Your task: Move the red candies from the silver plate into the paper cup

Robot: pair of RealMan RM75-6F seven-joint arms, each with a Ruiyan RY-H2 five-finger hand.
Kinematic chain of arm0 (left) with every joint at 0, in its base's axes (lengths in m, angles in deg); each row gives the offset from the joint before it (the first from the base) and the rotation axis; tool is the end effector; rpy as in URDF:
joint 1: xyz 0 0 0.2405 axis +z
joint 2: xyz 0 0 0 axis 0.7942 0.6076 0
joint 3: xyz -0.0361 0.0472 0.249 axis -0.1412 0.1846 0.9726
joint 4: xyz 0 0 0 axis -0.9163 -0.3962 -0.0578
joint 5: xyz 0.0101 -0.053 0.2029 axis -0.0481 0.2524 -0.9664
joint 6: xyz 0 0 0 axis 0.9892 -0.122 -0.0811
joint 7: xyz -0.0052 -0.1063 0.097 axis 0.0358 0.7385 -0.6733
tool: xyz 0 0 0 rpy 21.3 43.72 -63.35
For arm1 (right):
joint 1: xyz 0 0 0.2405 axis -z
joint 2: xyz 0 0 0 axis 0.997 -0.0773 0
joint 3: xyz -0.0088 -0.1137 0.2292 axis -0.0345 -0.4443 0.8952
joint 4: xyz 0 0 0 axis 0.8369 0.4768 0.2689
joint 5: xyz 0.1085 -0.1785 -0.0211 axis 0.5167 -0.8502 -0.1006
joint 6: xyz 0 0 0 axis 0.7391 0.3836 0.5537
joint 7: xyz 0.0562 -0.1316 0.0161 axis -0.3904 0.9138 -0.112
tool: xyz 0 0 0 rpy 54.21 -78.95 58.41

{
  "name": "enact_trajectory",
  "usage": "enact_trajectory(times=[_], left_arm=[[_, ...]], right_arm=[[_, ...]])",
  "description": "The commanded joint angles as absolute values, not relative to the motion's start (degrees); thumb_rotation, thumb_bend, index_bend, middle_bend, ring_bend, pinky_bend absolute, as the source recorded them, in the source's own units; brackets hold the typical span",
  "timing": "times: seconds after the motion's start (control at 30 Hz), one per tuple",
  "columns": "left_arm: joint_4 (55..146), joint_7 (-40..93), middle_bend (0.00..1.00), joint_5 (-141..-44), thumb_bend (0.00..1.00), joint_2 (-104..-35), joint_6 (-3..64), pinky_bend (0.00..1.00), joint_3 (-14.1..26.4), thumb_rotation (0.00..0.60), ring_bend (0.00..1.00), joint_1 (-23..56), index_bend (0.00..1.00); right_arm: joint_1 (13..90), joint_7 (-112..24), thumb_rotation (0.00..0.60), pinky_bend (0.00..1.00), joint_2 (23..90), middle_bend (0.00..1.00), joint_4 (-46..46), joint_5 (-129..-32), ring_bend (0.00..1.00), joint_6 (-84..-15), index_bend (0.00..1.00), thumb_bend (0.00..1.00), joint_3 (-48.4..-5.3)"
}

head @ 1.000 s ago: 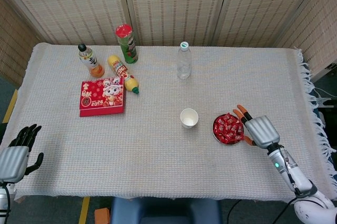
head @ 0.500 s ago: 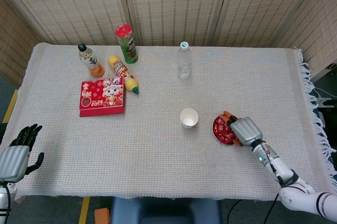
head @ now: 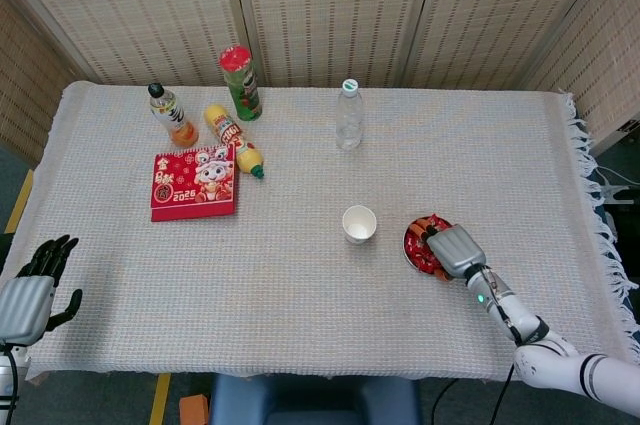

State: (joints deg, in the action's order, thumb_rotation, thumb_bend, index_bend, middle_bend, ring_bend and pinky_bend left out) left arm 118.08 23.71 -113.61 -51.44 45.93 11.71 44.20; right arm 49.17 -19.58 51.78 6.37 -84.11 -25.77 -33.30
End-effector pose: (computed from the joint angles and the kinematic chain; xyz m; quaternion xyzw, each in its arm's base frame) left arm -0.3192 0.1998 0.1482 -0.6191 -0.3908 -0.3436 0.5881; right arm -0.2590 -0.3222 0.0143 0.8126 -0.3569 0.1681 0.4290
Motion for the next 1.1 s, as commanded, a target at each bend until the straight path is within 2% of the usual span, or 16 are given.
enact_trajectory(times=[0.03, 0.57, 0.87, 1.1], left_arm=[[118.09, 23.72, 0.0, -113.6, 0.44, -51.42, 45.93, 0.27, 11.73, 0.6, 0.02, 44.19, 0.0], [118.09, 23.98, 0.0, -113.33, 0.44, -51.31, 45.66, 0.28, 11.75, 0.6, 0.03, 44.08, 0.0], [118.18, 24.13, 0.0, -113.21, 0.44, -51.18, 45.74, 0.3, 11.74, 0.6, 0.04, 44.14, 0.0], [118.36, 23.95, 0.0, -112.76, 0.44, -51.07, 45.35, 0.3, 11.72, 0.6, 0.04, 44.06, 0.0]], right_arm=[[48.84, -18.26, 0.6, 0.91, 52.38, 0.12, 6.07, -82.89, 0.7, -26.5, 0.06, 0.21, -33.76], [48.09, -9.96, 0.6, 0.97, 55.09, 0.26, 4.94, -77.49, 0.74, -31.36, 0.23, 0.21, -35.13], [47.53, -6.43, 0.6, 0.99, 56.39, 0.37, 3.99, -75.47, 0.75, -32.93, 0.4, 0.21, -36.01], [47.4, -4.95, 0.6, 1.0, 57.39, 0.44, 3.42, -75.78, 0.76, -34.76, 0.47, 0.21, -36.44]])
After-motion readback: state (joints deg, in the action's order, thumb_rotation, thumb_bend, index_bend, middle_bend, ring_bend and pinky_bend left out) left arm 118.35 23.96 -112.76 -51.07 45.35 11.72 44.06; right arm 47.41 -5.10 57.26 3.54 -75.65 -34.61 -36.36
